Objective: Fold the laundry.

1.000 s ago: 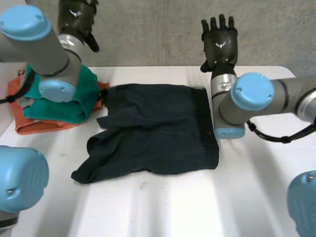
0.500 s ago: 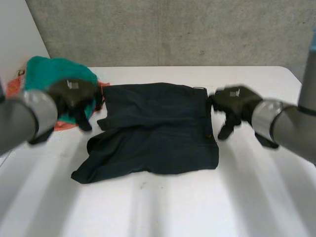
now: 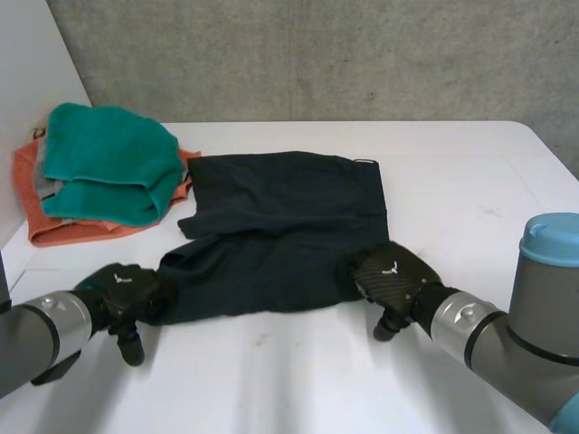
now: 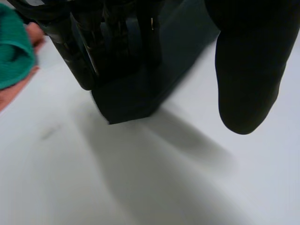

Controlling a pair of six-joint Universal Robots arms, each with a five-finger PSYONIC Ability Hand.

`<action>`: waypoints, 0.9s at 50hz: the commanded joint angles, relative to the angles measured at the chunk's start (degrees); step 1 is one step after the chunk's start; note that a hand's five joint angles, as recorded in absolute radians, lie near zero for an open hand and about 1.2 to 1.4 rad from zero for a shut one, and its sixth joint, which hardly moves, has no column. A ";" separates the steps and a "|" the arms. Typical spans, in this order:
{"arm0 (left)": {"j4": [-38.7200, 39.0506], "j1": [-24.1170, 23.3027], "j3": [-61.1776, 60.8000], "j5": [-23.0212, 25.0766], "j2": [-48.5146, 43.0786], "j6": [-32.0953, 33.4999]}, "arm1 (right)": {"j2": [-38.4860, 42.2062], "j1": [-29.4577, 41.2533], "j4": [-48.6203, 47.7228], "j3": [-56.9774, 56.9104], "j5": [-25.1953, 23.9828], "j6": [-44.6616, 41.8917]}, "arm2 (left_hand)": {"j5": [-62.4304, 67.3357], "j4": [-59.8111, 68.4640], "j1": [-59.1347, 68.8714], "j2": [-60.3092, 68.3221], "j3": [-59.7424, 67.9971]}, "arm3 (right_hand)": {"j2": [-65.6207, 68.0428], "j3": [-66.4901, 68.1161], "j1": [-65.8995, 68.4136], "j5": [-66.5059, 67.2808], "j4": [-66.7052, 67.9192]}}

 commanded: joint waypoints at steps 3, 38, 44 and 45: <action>11.56 -1.02 2.14 -2.59 -6.18 0.31 | 2.85 2.53 -17.88 0.48 6.03 3.73 | -3.71 -3.70 -3.69 -4.18 -4.31 | 0.92 0.03 0.37 2.03 0.71; 23.62 -7.18 3.38 -9.90 -2.87 5.41 | -4.35 4.73 -6.14 -3.73 17.02 2.32 | 17.65 17.66 17.67 17.18 17.05 | -7.32 -8.22 -7.87 -6.21 -7.54; 15.10 -4.46 1.35 -5.85 5.14 1.55 | -8.66 3.06 11.19 -4.88 16.32 2.59 | 16.48 16.49 16.50 16.01 15.88 | 1.91 1.01 1.35 3.01 1.69; 13.78 -3.41 0.83 -4.80 6.37 0.50 | -8.75 3.06 13.64 -4.44 15.62 2.67 | 14.48 14.49 14.50 14.01 13.88 | 6.26 5.36 5.71 7.37 6.05</action>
